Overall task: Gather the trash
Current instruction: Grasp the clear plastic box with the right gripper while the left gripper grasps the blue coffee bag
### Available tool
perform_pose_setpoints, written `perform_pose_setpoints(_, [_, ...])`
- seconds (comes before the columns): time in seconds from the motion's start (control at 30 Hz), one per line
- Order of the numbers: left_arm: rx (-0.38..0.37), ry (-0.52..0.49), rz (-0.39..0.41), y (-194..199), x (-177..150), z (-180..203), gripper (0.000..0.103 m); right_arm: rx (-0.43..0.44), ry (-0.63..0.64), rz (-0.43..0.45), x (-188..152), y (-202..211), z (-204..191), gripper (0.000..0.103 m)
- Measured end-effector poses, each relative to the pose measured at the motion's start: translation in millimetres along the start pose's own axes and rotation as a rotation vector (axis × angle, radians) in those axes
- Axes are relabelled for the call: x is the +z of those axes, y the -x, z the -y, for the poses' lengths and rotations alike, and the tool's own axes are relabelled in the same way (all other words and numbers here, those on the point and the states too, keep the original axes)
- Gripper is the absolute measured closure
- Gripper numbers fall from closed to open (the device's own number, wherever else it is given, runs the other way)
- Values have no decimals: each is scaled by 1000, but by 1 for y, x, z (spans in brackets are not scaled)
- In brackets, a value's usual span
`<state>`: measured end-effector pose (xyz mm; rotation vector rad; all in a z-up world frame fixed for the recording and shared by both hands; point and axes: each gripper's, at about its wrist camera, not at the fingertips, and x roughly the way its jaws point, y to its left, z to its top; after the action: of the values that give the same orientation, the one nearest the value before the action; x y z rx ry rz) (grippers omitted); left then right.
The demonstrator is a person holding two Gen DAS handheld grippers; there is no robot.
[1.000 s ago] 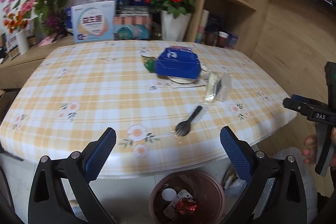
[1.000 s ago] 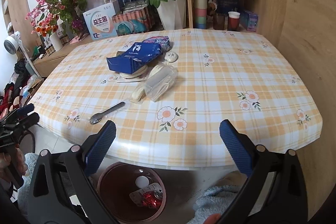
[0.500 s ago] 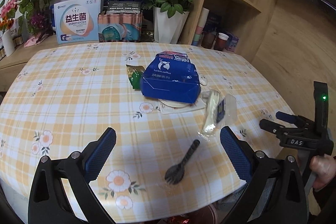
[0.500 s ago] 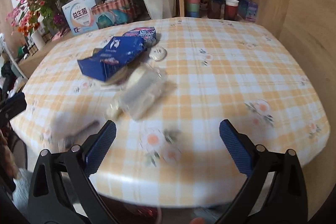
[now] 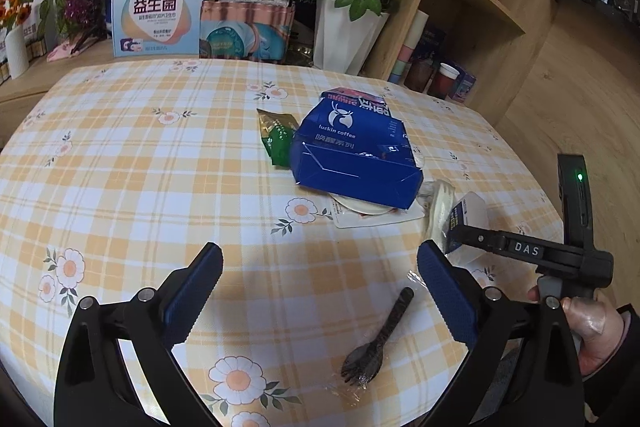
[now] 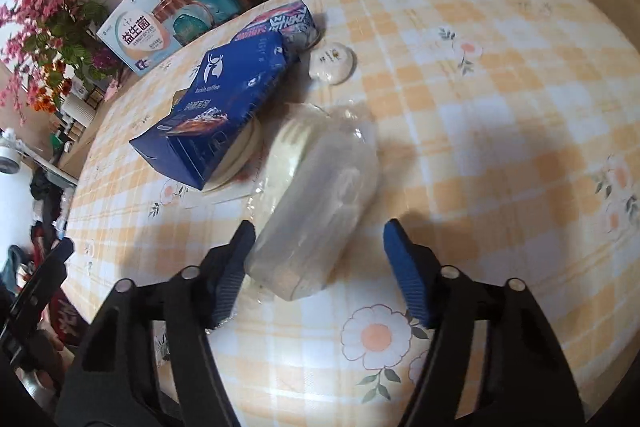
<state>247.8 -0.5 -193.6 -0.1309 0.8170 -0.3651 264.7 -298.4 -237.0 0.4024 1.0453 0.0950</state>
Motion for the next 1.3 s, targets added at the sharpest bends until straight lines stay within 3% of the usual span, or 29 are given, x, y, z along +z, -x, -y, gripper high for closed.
perform_pose_setpoints(0.2, [-12, -4, -11, -11, 1, 5, 10, -11, -2, 24, -1, 8, 16, 66])
perform_pose_setpoints(0.5, [-48, 10, -35, -22, 4, 17, 10, -30, 0, 19, 1, 3, 31, 71])
perform_pose_setpoints(0.77, [-110, 103, -52, -40, 29, 24, 10, -21, 38, 37, -2, 5, 31, 72])
perform_pose_setpoints(0.97, [-92, 163, -74, -69, 54, 6, 10, -24, 58, 46, -3, 7, 33, 73])
perform_pose_setpoints(1.17, [-166, 358, -122, -104, 67, -34, 17, -23, 67, 47, -2, 7, 33, 73])
perform_pose_setpoints(1.27, [-216, 395, -152, -116, 74, -45, 38, -21, 74, 45, -2, 6, 34, 73])
perform_pose_setpoints(1.3, [-223, 404, -162, -119, 75, -48, 41, -21, 78, 41, -1, 6, 34, 73])
